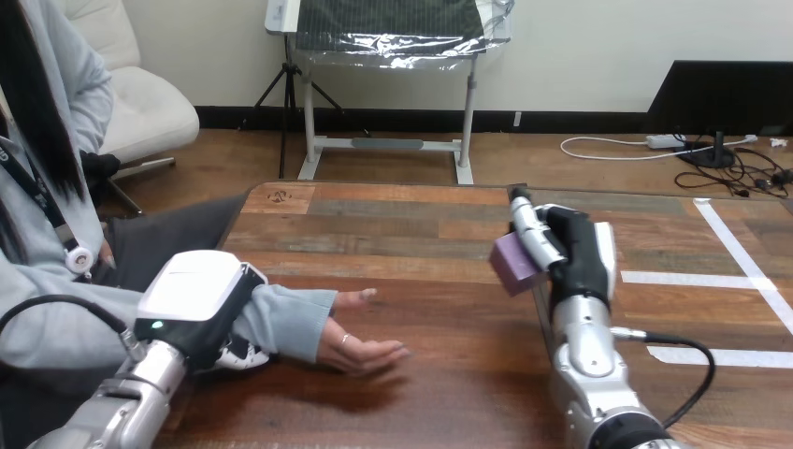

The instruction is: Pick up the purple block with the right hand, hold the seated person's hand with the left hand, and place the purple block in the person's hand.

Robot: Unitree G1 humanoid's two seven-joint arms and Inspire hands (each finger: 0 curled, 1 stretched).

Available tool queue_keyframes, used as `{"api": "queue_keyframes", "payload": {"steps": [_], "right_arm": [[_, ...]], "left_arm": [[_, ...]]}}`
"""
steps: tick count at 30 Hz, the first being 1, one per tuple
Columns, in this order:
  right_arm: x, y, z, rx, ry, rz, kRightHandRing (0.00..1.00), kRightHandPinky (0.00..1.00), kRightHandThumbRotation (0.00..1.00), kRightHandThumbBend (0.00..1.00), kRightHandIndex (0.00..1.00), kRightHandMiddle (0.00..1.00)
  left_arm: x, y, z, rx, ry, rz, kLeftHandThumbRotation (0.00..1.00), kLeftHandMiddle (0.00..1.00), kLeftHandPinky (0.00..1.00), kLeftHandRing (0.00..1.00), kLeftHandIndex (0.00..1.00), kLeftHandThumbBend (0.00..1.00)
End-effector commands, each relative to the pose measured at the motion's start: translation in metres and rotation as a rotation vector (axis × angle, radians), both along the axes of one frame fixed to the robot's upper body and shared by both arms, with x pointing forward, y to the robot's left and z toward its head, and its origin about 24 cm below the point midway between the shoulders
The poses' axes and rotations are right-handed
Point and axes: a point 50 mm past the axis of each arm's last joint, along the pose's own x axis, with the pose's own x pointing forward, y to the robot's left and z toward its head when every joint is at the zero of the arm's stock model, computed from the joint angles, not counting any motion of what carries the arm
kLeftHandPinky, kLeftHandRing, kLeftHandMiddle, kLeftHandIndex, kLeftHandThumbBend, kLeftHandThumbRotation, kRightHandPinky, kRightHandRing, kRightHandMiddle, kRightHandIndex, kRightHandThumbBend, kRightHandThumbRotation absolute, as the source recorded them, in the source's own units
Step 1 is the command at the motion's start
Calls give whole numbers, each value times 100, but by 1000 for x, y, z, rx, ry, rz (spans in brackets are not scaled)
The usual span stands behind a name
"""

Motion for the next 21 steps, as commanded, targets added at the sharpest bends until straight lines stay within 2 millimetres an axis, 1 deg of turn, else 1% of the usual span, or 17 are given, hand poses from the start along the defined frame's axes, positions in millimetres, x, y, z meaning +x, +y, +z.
{"api": "queue_keyframes", "payload": {"steps": [1,14,18,21], "right_arm": [[15,17,24,-19,-84,50,8,3,38,31,15,12],[12,33,22,-23,-90,100,8,3,42,30,16,13],[11,37,21,-50,-92,107,8,4,42,30,16,13],[10,40,21,-19,-86,112,9,4,43,31,16,13]], "left_arm": [[35,-35,46,-82,-182,-83,15,28,19,22,29,83],[42,-46,55,-109,-200,-85,14,28,21,23,29,85],[43,-50,57,-110,-201,-84,14,29,21,23,29,85],[44,-52,59,-114,-204,-86,15,29,21,23,30,84]]}}
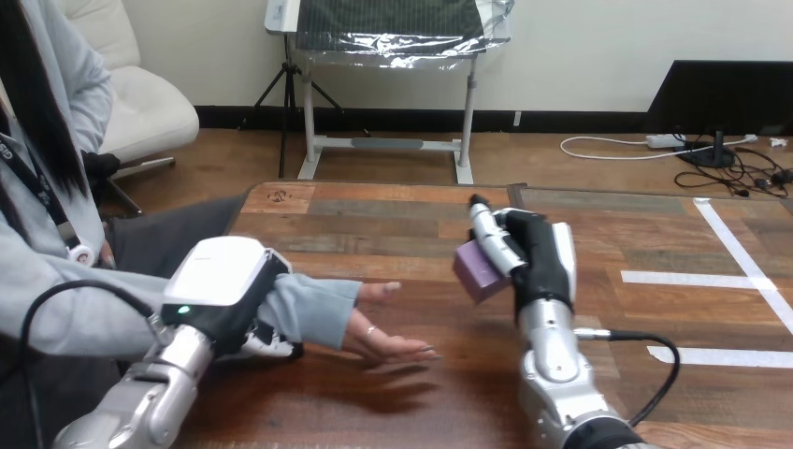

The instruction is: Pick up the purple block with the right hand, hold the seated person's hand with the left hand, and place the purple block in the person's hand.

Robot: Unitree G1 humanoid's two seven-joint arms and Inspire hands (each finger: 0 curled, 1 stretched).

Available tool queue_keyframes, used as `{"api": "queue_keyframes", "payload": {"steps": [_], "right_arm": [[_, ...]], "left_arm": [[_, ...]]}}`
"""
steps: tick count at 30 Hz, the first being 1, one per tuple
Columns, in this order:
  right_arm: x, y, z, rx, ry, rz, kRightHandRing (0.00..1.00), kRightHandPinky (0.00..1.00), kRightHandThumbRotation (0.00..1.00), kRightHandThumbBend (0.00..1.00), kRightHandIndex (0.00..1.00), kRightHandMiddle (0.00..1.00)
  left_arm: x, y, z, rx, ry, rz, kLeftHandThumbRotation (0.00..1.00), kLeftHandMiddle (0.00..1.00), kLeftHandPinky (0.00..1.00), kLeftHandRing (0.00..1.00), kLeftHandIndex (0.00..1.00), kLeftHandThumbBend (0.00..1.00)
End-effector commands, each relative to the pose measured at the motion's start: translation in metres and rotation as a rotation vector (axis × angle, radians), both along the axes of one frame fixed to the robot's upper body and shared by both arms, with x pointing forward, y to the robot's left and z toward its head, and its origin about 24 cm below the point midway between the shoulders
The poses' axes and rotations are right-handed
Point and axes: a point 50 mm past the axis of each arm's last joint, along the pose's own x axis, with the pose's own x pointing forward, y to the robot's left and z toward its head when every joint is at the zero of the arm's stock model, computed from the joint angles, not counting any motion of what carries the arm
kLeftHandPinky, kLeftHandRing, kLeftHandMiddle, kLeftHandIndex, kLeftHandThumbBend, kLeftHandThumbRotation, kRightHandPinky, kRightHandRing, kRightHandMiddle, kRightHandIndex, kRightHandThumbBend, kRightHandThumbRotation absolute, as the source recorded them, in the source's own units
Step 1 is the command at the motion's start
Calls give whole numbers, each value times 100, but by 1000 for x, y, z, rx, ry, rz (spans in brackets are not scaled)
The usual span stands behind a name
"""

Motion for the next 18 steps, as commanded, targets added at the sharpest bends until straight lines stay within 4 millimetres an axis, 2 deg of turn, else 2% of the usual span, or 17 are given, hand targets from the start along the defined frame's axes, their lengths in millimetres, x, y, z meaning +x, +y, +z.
{"api": "queue_keyframes", "payload": {"steps": [1,18], "right_arm": [[13,10,23,-1,-90,33,9,4,43,31,16,13],[7,28,19,-25,-88,72,9,5,47,32,16,14]], "left_arm": [[33,-30,53,-91,-194,-68,15,29,21,24,30,84],[36,-39,56,-113,-219,-76,16,29,22,24,31,84]]}}
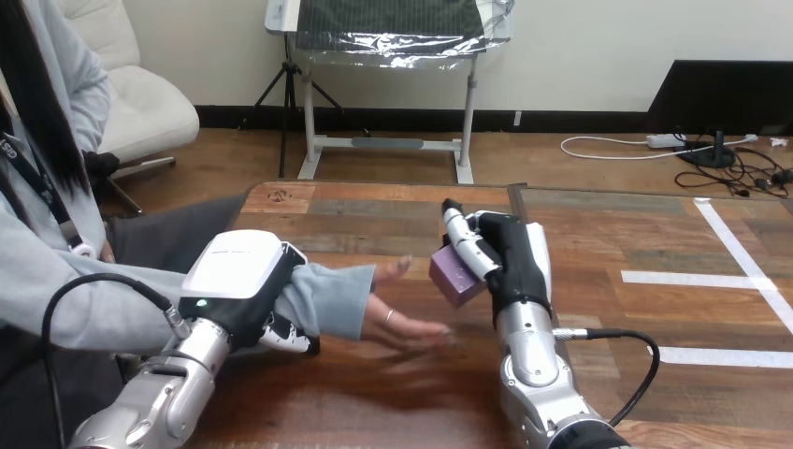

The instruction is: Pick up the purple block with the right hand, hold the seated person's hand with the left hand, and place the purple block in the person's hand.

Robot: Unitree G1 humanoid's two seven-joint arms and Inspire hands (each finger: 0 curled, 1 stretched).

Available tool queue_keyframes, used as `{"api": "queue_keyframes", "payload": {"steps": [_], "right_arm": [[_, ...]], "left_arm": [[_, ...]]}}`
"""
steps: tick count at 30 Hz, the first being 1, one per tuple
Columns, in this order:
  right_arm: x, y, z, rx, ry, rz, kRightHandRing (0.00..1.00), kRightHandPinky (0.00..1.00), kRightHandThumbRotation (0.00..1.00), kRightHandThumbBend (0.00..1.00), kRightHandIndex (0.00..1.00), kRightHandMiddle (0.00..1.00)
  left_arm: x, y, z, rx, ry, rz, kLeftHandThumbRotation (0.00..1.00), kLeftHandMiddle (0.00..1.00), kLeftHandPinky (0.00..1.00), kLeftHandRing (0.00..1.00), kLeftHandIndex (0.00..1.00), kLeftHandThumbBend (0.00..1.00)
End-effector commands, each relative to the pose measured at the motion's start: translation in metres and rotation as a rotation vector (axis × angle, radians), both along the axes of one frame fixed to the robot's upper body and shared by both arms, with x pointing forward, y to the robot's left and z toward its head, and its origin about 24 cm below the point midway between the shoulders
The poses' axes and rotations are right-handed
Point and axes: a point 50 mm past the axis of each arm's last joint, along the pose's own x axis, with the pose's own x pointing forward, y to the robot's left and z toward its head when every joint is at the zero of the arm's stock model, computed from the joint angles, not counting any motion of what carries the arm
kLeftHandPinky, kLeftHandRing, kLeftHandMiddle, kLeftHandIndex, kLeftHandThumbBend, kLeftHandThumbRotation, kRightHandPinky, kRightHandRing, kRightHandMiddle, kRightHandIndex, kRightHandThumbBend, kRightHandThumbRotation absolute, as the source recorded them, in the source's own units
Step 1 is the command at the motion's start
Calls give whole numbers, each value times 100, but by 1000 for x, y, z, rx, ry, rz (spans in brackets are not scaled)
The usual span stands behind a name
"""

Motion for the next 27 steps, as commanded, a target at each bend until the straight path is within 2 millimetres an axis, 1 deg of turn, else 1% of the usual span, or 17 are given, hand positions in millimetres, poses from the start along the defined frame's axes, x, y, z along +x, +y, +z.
{"api": "queue_keyframes", "payload": {"steps": [1,10,27], "right_arm": [[9,12,19,6,-84,23,9,5,47,32,16,14],[6,20,18,6,-89,32,9,5,47,32,16,14],[1,31,17,3,-108,75,8,4,47,32,16,13]], "left_arm": [[33,-27,54,-92,-211,-62,16,29,22,24,31,84],[34,-32,55,-117,-207,-70,14,29,20,23,30,85],[36,-40,56,-135,-213,-86,15,28,19,22,30,85]]}}
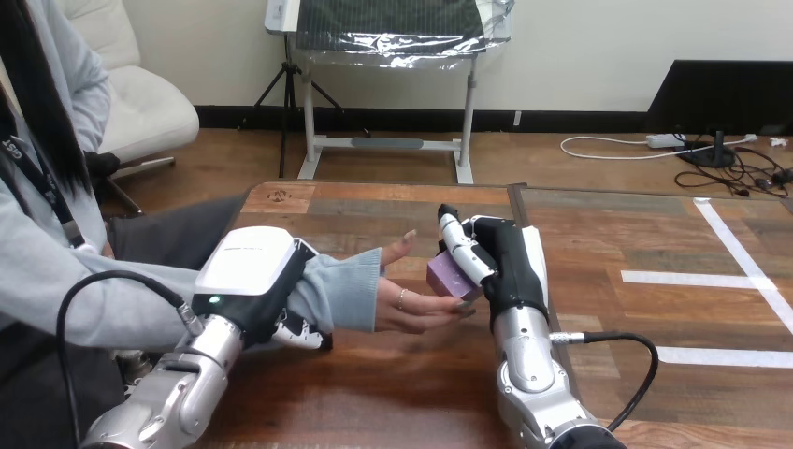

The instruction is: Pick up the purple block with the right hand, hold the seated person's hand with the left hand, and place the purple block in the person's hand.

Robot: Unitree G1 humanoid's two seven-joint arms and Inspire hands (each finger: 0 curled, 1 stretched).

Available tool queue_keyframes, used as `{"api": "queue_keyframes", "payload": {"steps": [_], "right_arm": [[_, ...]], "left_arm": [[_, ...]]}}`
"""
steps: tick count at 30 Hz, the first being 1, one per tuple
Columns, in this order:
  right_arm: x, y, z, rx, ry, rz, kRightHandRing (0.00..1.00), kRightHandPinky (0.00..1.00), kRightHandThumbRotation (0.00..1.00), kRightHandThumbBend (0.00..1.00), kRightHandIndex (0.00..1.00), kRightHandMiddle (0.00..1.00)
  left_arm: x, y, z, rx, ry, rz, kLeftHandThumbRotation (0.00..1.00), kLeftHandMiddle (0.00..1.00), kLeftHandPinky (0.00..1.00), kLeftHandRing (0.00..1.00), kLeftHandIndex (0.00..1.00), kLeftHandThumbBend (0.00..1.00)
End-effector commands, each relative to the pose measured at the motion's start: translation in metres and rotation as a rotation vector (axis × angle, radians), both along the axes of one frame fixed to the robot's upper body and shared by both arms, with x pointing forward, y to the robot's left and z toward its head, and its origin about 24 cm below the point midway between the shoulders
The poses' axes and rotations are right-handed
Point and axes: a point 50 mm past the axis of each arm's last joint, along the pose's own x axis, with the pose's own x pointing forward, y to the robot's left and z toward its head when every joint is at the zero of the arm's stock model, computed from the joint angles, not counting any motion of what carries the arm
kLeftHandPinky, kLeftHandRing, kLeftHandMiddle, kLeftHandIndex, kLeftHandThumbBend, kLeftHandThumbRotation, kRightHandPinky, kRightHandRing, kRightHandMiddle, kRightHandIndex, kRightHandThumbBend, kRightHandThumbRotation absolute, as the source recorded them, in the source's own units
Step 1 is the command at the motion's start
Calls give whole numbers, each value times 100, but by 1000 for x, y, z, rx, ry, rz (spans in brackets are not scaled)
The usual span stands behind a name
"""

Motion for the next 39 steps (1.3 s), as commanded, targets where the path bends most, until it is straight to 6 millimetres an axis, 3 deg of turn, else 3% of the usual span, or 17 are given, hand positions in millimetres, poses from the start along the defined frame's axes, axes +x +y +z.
{"api": "queue_keyframes", "payload": {"steps": [1,39], "right_arm": [[4,26,21,36,-112,64,8,4,48,32,16,13],[-7,55,21,59,-132,129,8,4,49,31,15,13]], "left_arm": [[33,-30,55,-111,-205,-68,15,28,19,22,30,85],[35,-39,53,-153,-194,-70,12,28,16,22,30,83]]}}
